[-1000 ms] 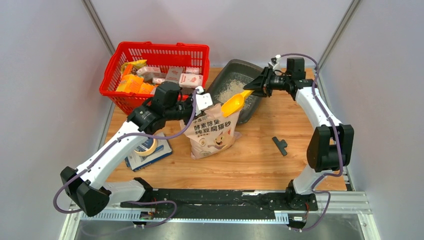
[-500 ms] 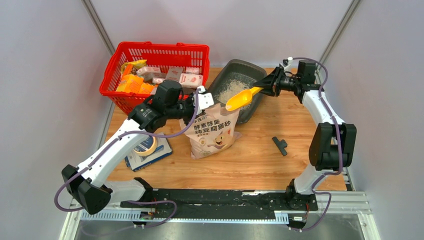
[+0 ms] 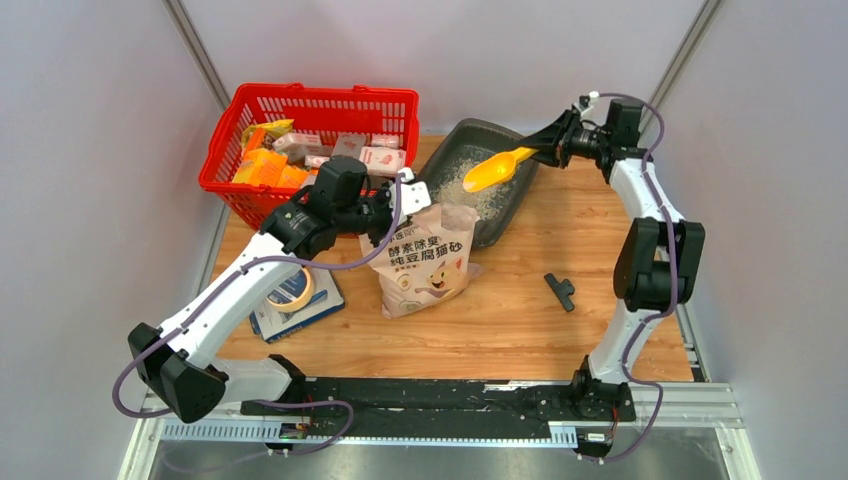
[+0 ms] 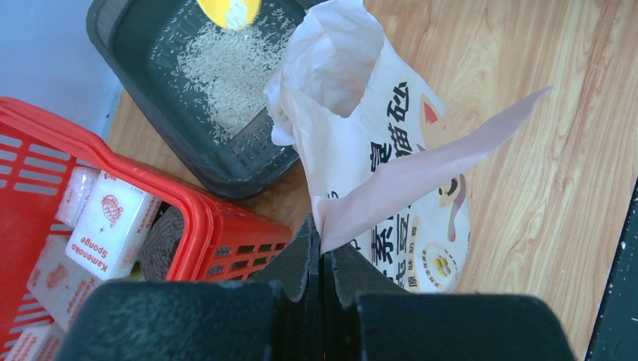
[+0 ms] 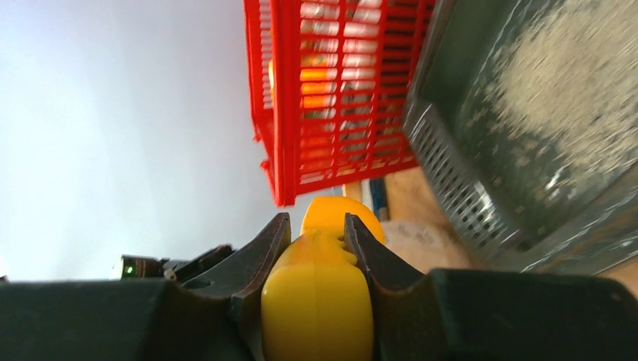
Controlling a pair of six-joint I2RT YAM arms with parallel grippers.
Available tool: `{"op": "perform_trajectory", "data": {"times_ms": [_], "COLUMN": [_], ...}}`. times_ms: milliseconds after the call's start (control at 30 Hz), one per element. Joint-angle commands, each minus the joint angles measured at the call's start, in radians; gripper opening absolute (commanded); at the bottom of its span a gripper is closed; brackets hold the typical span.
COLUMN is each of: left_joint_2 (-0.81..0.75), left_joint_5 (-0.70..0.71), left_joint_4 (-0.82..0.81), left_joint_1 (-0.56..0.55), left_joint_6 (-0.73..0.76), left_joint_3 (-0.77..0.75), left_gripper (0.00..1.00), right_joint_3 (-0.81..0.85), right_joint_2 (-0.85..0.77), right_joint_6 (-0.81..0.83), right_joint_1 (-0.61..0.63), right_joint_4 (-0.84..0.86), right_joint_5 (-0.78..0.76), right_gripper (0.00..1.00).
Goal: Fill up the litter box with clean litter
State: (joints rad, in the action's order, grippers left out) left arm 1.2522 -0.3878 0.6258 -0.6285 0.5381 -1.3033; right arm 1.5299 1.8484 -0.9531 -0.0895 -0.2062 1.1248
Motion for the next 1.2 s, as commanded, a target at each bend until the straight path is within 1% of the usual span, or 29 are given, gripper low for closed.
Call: {"op": "perform_trajectory", "data": {"times_ms": [0, 33, 67, 100, 133, 167, 267, 400, 500, 633, 733, 767, 867, 900, 933, 967, 1000, 1067, 1133, 1167], "left_joint_2": [-0.002, 0.001, 0.001, 0.001, 0.0, -0.002, -0.016, -0.04, -0.051, -0.056, -0.056, -0.056, -0.06, -0.062, -0.065, -0.065, -0.066, -0.071, -0.073, -0.073], "left_joint_5": [0.001, 0.001, -0.005, -0.008, -0.008, -0.011, -0.003, -0.01, -0.023, -0.048, -0.062, -0.066, -0.071, -0.074, -0.077, -0.08, -0.085, -0.089, -0.089, -0.091], "left_joint_4": [0.006, 0.008, 0.008, 0.009, 0.009, 0.009, 0.0, -0.017, -0.034, -0.061, -0.087, -0.101, -0.156, -0.167, -0.175, -0.184, -0.186, -0.186, -0.189, -0.19], "left_joint_1": [0.001, 0.001, 0.001, 0.001, 0.001, 0.001, 0.001, 0.003, 0.001, 0.003, 0.001, 0.003, 0.001, 0.001, 0.001, 0.001, 0.001, 0.001, 0.001, 0.001], "left_joint_6": [0.023, 0.022, 0.022, 0.023, 0.019, 0.019, 0.017, 0.013, 0.0, -0.027, -0.046, -0.049, -0.081, -0.086, -0.096, -0.101, -0.104, -0.112, -0.119, -0.124], "left_joint_3": [-0.059, -0.063, -0.065, -0.065, -0.065, -0.065, -0.057, -0.028, -0.004, 0.01, 0.018, 0.021, 0.059, 0.077, 0.085, 0.091, 0.096, 0.098, 0.099, 0.101], "left_gripper": [0.0, 0.0, 0.0, 0.0, 0.0, 0.0, 0.0, 0.0, 0.0, 0.0, 0.0, 0.0, 0.0, 0.0, 0.0, 0.0, 0.0, 0.0, 0.0, 0.0], "right_joint_3": [0.232, 0.274, 0.367, 0.412, 0.453, 0.493, 0.535, 0.512, 0.475, 0.428, 0.336, 0.261, 0.129, 0.04, -0.009, -0.052, -0.142, -0.233, -0.379, -0.419], "right_joint_2": [0.174, 0.208, 0.237, 0.265, 0.293, 0.293, 0.273, 0.215, 0.155, 0.051, -0.075, -0.11, -0.256, -0.29, -0.349, -0.374, -0.394, -0.458, -0.483, -0.473], "right_joint_6": [0.066, 0.132, 0.19, 0.268, 0.334, 0.472, 0.592, 0.687, 0.717, 0.766, 0.79, 0.795, 0.821, 0.827, 0.83, 0.832, 0.826, 0.791, 0.78, 0.778], "right_joint_1": [-0.047, -0.049, -0.047, -0.038, -0.032, -0.024, 0.007, 0.03, 0.033, 0.028, 0.01, 0.001, -0.038, -0.056, -0.067, -0.079, -0.11, -0.142, -0.18, -0.19], "right_joint_4": [0.053, 0.036, 0.015, -0.031, -0.139, -0.186, -0.222, -0.252, -0.271, -0.327, -0.369, -0.377, -0.426, -0.439, -0.472, -0.485, -0.499, -0.512, -0.493, -0.493], "right_joint_5": [-0.049, -0.063, -0.094, -0.127, -0.169, -0.283, -0.367, -0.433, -0.477, -0.458, -0.424, -0.398, -0.356, -0.353, -0.347, -0.329, -0.32, -0.309, -0.275, -0.242], "right_gripper": [0.0, 0.0, 0.0, 0.0, 0.0, 0.0, 0.0, 0.0, 0.0, 0.0, 0.0, 0.0, 0.0, 0.0, 0.0, 0.0, 0.0, 0.0, 0.0, 0.01]}}
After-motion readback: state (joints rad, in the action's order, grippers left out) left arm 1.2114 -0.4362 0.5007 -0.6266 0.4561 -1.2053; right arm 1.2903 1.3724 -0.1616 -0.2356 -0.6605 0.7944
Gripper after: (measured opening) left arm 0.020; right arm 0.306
